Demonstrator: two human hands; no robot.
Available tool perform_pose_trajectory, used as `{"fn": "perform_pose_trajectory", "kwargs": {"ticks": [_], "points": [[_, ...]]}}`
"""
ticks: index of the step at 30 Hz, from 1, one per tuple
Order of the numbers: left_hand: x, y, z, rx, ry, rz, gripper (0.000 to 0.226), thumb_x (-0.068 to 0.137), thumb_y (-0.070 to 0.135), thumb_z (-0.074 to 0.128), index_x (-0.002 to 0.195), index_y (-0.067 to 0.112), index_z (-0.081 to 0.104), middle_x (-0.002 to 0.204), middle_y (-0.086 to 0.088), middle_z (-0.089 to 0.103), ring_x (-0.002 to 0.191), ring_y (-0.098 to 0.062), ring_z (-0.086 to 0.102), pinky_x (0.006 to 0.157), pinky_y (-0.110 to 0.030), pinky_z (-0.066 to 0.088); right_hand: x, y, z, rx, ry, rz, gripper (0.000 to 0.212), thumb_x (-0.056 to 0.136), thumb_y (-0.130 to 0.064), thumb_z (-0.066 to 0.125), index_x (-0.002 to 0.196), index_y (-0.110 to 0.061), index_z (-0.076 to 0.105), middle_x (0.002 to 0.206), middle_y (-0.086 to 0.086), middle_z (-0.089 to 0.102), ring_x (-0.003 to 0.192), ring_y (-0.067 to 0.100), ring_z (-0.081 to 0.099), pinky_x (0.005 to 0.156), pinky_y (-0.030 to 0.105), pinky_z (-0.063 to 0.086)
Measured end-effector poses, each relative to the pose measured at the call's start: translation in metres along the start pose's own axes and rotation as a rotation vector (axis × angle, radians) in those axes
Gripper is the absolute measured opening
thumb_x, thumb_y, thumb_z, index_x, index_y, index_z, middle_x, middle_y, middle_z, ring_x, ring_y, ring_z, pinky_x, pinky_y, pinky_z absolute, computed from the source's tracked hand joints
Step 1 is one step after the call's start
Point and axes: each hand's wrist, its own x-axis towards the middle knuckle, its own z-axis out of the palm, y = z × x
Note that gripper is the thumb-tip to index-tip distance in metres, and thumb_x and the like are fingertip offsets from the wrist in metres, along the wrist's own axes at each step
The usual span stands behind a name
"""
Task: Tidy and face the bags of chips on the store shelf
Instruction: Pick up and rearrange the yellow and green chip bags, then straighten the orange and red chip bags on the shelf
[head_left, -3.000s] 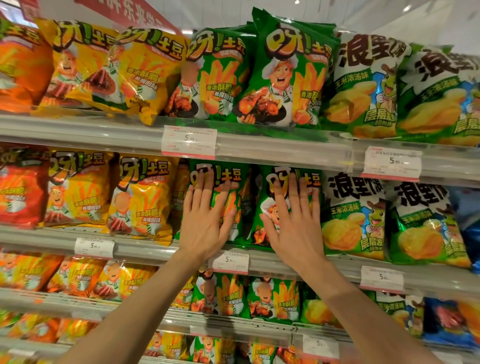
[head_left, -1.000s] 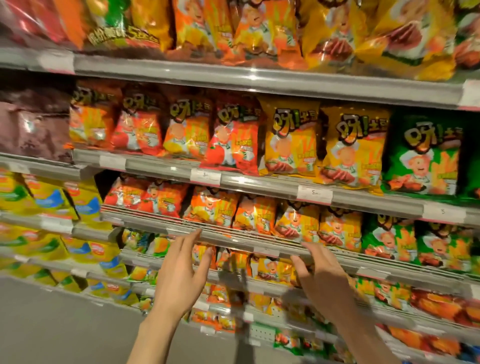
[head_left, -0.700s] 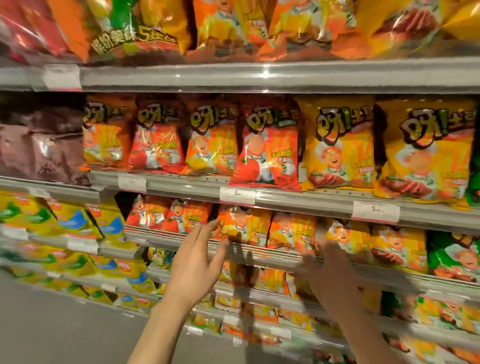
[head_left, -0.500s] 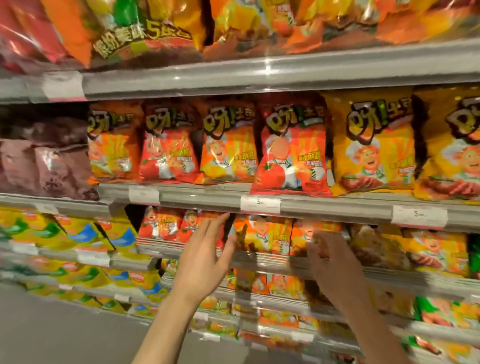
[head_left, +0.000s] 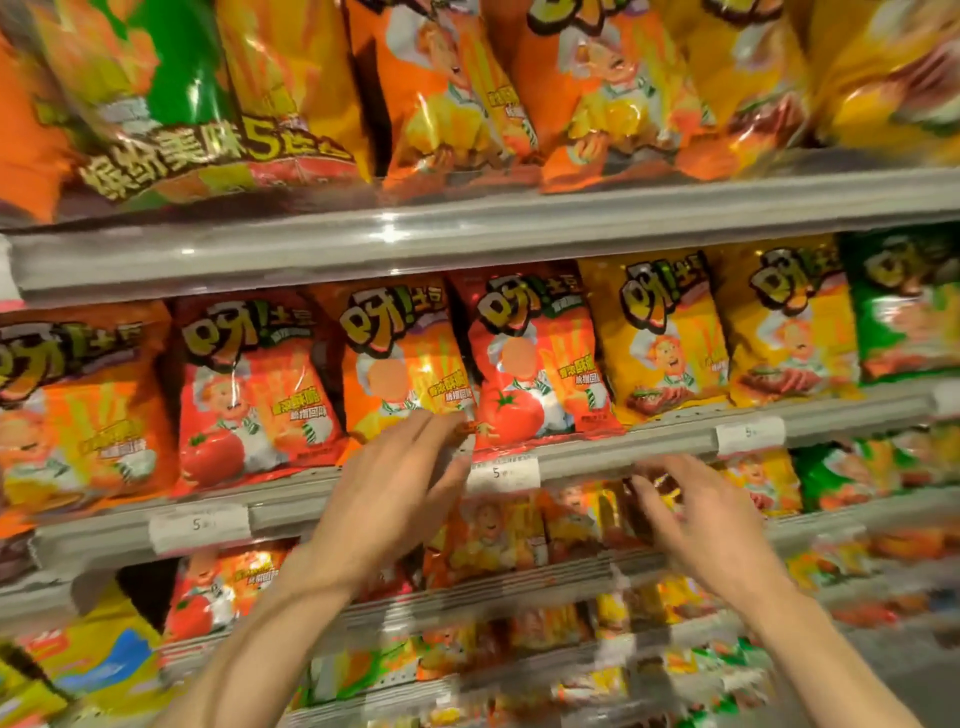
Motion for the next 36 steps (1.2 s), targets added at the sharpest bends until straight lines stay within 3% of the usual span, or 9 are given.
{"fn": "perform_pose_trajectory", "kwargs": {"ticks": [6, 10, 13, 19, 23, 26, 29, 33, 36], "points": [[0.042, -0.002, -0.006, 0.021, -0.026, 0.04, 0.045, 0.095, 0.05, 0.049, 0.136, 0.03, 0.049, 0.128, 0.005, 0.06, 0.111, -0.024, 0.061, 0.081, -0.039, 0.051, 0.038, -0.018, -0.036, -0.122, -0.041, -0.143, 0.018, 0.096, -0.037, 0.058, 0.106, -0.025, 0.066, 0.098, -0.005, 0.07, 0.093, 0.023, 0.067, 0.075, 0.038, 0.054], [0.061, 0.007, -0.005, 0.053, -0.011, 0.026, 0.045, 0.097, 0.05, 0.047, 0.134, 0.024, 0.053, 0.128, 0.0, 0.063, 0.109, -0.026, 0.064, 0.082, -0.039, 0.051, 0.067, -0.033, -0.042, -0.176, -0.076, -0.223, 0.028, 0.098, -0.043, 0.054, 0.115, -0.023, 0.065, 0.109, -0.004, 0.071, 0.1, 0.022, 0.067, 0.071, 0.028, 0.045], [0.07, 0.015, -0.001, 0.086, -0.026, -0.029, 0.048, 0.096, 0.055, 0.045, 0.127, 0.021, 0.057, 0.12, -0.003, 0.067, 0.104, -0.028, 0.065, 0.08, -0.039, 0.053, 0.087, -0.042, -0.038, -0.141, -0.121, -0.176, 0.044, 0.098, -0.054, 0.048, 0.127, -0.022, 0.058, 0.112, 0.001, 0.072, 0.101, 0.027, 0.068, 0.072, 0.034, 0.05], [0.084, 0.026, 0.007, 0.083, -0.069, -0.204, 0.054, 0.092, 0.062, 0.047, 0.115, 0.016, 0.063, 0.103, -0.005, 0.069, 0.096, -0.03, 0.066, 0.074, -0.037, 0.052, 0.108, -0.051, -0.026, 0.075, -0.248, 0.041, 0.075, 0.094, -0.069, 0.042, 0.149, -0.018, 0.04, 0.131, 0.006, 0.067, 0.121, 0.03, 0.061, 0.097, 0.041, 0.05], [0.088, 0.025, 0.005, -0.077, -0.069, -0.303, 0.057, 0.088, 0.063, 0.056, 0.119, 0.016, 0.061, 0.092, 0.001, 0.069, 0.093, -0.026, 0.066, 0.078, -0.038, 0.053, 0.119, -0.052, -0.026, 0.268, -0.273, 0.125, 0.07, 0.091, -0.064, 0.055, 0.142, -0.017, 0.047, 0.1, 0.012, 0.071, 0.086, 0.019, 0.067, 0.074, 0.037, 0.05], [0.091, 0.021, 0.002, -0.282, -0.063, -0.418, 0.07, 0.085, 0.064, 0.061, 0.134, 0.013, 0.054, 0.096, 0.0, 0.073, 0.102, -0.023, 0.066, 0.086, -0.036, 0.052, 0.124, -0.052, -0.032, 0.399, -0.269, 0.158, 0.065, 0.091, -0.059, 0.06, 0.137, -0.015, 0.053, 0.093, 0.008, 0.068, 0.078, 0.013, 0.063, 0.068, 0.03, 0.045], [0.091, 0.018, 0.002, -0.471, -0.059, -0.49, 0.07, 0.083, 0.06, 0.067, 0.135, 0.013, 0.055, 0.11, -0.004, 0.071, 0.106, -0.025, 0.065, 0.093, -0.039, 0.051, 0.124, -0.05, -0.033, 0.457, -0.277, 0.156, 0.062, 0.093, -0.056, 0.06, 0.137, -0.013, 0.055, 0.087, -0.002, 0.062, 0.075, 0.01, 0.059, 0.067, 0.027, 0.042], [0.091, 0.018, 0.004, -0.681, -0.027, -0.522, 0.059, 0.083, 0.054, 0.071, 0.127, 0.016, 0.061, 0.104, 0.004, 0.068, 0.086, -0.013, 0.064, 0.077, -0.03, 0.049, 0.126, -0.046, -0.037, 0.502, -0.287, 0.166, 0.056, 0.092, -0.059, 0.059, 0.129, -0.017, 0.062, 0.099, -0.002, 0.066, 0.085, 0.011, 0.061, 0.077, 0.026, 0.045], [0.094, 0.022, 0.001, -0.775, 0.001, -0.554, 0.076, 0.08, 0.06, 0.07, 0.138, 0.013, 0.053, 0.11, 0.006, 0.066, 0.095, -0.015, 0.067, 0.09, -0.037, 0.055, 0.125, -0.044, -0.04, 0.544, -0.297, 0.17, 0.051, 0.091, -0.06, 0.06, 0.123, -0.021, 0.065, 0.099, -0.001, 0.067, 0.087, 0.011, 0.06, 0.082, 0.031, 0.046]]}}
